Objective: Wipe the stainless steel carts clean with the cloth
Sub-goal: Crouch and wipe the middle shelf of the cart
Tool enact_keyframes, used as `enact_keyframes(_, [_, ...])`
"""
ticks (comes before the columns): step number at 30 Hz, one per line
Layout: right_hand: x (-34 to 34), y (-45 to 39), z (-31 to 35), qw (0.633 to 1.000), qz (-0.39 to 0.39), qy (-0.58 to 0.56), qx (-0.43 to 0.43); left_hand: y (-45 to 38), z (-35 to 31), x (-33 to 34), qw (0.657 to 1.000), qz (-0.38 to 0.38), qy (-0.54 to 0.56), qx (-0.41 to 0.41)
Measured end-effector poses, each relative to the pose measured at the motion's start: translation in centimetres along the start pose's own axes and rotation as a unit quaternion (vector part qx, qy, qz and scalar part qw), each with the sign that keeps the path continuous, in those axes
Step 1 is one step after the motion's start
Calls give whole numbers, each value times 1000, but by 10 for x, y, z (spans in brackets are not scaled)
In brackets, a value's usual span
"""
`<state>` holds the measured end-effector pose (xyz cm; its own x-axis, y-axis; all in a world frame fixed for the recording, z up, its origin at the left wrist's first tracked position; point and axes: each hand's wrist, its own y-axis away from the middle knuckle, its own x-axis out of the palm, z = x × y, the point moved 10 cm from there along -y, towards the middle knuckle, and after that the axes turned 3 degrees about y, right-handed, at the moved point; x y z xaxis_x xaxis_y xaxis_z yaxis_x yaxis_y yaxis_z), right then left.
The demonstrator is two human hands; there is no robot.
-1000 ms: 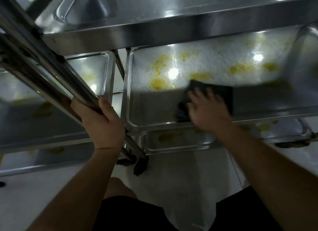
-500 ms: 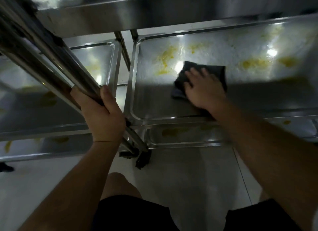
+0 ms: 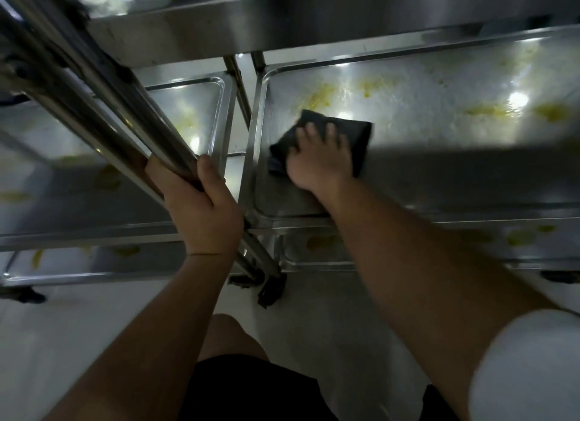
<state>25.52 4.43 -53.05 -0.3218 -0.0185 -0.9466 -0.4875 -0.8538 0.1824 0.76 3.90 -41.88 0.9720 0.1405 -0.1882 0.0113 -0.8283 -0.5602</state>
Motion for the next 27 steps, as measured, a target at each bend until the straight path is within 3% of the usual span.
enact_keyframes(3, [18,-11,64,996,33,12,-79,-2,-1,0,1000,3,-12,15])
enact_keyframes(7, [11,2,40,993,24,12,-114,0,-4,1,1000,1,-1,18])
enact_keyframes(13, [-30,36,-137,998,-46,33,-1,-1,-4,1,1000,14,15,8])
enact_keyframes(17, [-60,69,-284,990,-39,40,129,0,-5,3,1000,18,19,8])
enact_keyframes(19, [-64,85,-312,983,-31,26,178,0,-4,3,1000,14,26,0])
enact_keyframes(23, [-46,95,-248,986,-34,-4,166,1,-1,3,1000,-5,21,-9])
enact_keyframes(27, [-2,95,-92,999,-25,26,32,3,-3,2,1000,-26,4,-3])
